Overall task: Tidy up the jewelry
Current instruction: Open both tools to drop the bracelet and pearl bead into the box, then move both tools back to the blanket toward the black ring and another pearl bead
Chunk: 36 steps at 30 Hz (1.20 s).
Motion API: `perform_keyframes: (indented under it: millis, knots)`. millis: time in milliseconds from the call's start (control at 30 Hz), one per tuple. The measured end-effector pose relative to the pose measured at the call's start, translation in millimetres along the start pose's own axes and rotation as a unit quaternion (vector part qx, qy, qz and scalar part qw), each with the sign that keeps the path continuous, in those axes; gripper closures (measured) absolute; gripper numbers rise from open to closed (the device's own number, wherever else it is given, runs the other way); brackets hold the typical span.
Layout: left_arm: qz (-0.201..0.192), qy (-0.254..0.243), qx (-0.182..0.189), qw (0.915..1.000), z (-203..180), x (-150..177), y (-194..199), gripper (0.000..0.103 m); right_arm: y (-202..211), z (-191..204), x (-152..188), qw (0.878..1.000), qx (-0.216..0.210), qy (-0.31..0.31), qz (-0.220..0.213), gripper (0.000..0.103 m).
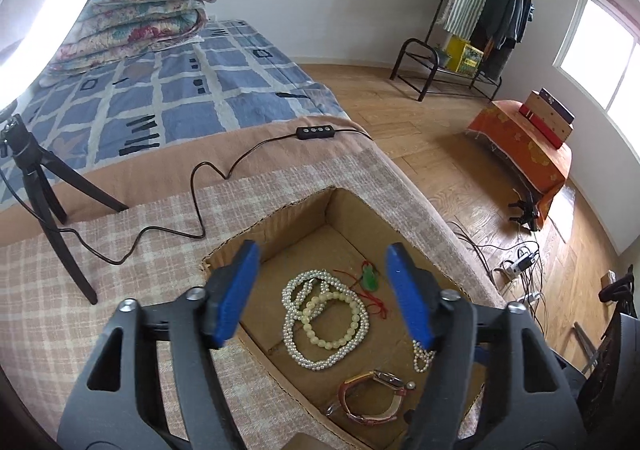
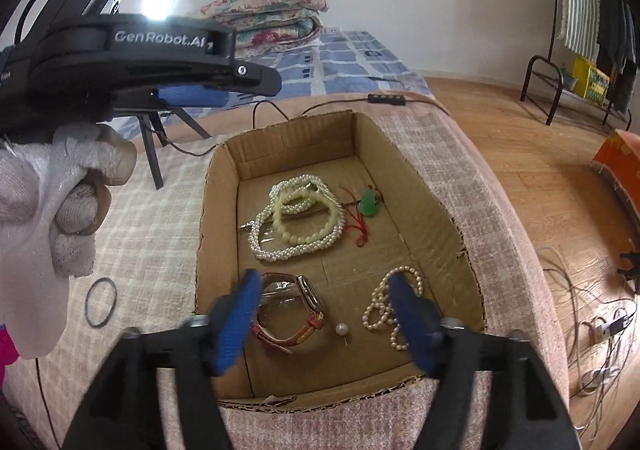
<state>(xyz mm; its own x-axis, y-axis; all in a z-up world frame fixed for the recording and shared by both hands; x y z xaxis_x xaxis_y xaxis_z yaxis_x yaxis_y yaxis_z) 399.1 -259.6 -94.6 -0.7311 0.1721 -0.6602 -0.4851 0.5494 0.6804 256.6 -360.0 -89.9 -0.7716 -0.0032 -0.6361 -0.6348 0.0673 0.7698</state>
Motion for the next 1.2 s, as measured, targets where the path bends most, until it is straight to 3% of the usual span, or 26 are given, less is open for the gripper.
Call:
perform_keyframes:
  millis: [133, 300, 633, 1200]
  knots:
    - [-0.001, -0.003, -0.012, 0.9999, -0.1, -2.2, 4.1, 0.027, 7.3, 0.8, -2.6, 1.000, 0.026, -0.002, -0.012, 0.007]
    - [-0.003, -0.003, -0.020, 0.9998, -1.6, -1.2, 14.0, 0.027, 14.0, -0.7, -3.7, 0.999, 0.034, -0.009, -0.019, 0.003]
    - [-0.016, -0.007, -0.032, 0.9993, -3.1, 2.3, 50.5, 0.027, 37.3, -0.2, -5.6, 0.998, 0.040, -0.006, -0.040, 0.002]
    - [-0.060, 0.003, -0.060, 0.9964, 38.4, 28.1, 170.6, 0.027, 85.0, 36.2, -9.0, 0.995, 0.013, 0.031, -0.091, 0.002]
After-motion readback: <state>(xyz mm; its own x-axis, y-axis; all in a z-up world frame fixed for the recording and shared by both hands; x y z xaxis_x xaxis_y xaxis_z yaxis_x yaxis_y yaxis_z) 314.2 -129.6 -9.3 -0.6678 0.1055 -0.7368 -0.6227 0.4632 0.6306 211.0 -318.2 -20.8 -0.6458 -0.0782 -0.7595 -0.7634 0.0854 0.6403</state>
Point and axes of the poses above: each gripper's, at about its wrist camera, not at the fingertips, and y roughly against the way its jaws point, z to its left, x to its underside, the point moved 3 cm from there along -y, roughly the way its jaws point, and after that the axes turned 8 degrees about x, right-handed, at the moved point
